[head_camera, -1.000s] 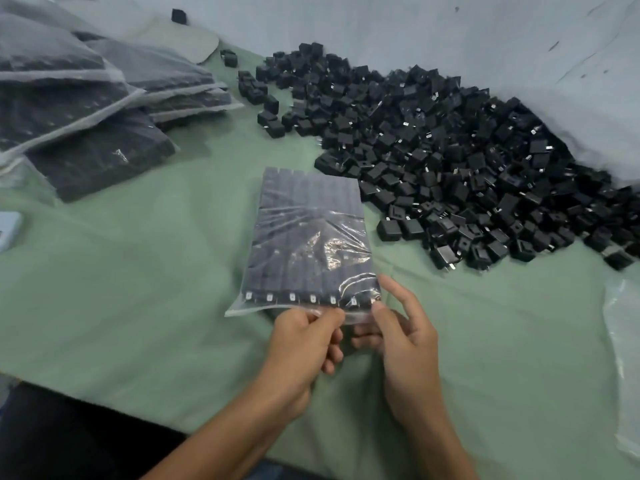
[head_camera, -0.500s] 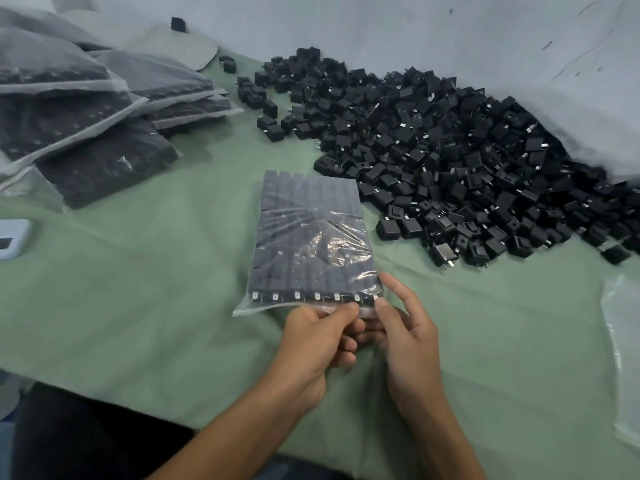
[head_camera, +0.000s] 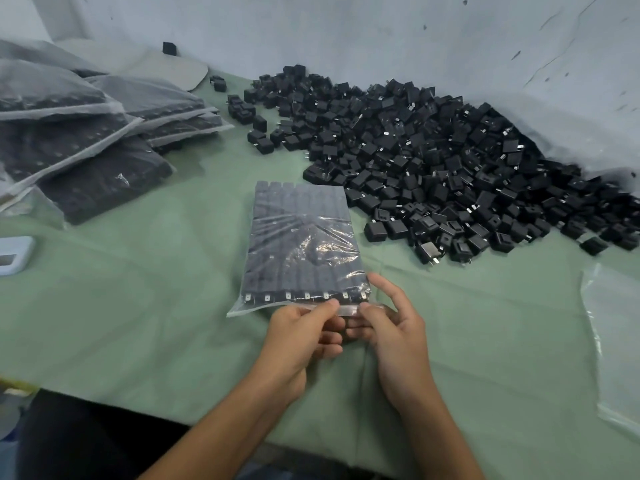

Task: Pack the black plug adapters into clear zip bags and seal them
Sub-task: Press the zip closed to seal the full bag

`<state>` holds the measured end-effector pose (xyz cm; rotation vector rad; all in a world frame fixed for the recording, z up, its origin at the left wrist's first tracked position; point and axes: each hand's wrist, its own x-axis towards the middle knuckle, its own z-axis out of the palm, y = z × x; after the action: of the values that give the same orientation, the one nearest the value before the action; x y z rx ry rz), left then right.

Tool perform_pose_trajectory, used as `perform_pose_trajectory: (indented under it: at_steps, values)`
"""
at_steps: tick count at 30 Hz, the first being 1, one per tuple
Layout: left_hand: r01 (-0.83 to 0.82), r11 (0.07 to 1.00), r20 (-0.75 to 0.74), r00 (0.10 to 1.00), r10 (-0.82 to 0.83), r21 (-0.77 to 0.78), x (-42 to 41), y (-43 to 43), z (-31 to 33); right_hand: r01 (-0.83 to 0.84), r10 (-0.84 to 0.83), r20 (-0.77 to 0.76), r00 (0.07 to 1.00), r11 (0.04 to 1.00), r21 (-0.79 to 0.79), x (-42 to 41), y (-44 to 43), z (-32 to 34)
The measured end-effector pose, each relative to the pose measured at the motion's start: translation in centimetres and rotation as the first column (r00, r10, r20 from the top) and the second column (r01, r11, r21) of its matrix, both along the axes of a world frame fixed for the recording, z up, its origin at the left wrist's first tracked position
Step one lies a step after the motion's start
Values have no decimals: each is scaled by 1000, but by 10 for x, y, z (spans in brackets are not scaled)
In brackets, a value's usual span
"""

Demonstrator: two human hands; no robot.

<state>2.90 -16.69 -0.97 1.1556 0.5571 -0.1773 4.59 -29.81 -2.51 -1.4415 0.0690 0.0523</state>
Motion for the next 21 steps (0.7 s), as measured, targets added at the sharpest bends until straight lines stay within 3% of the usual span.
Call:
perform_pose_trajectory:
  at_steps: [10,21]
  values:
    - [-125,990,66,990,121,61,-1,-12,-7,-34,37,-76,996,999,41,1,8,6]
    - [-108,994,68,992,108,0,-2,-9,-10,-112,126,-154,980,989,97,7,11,19]
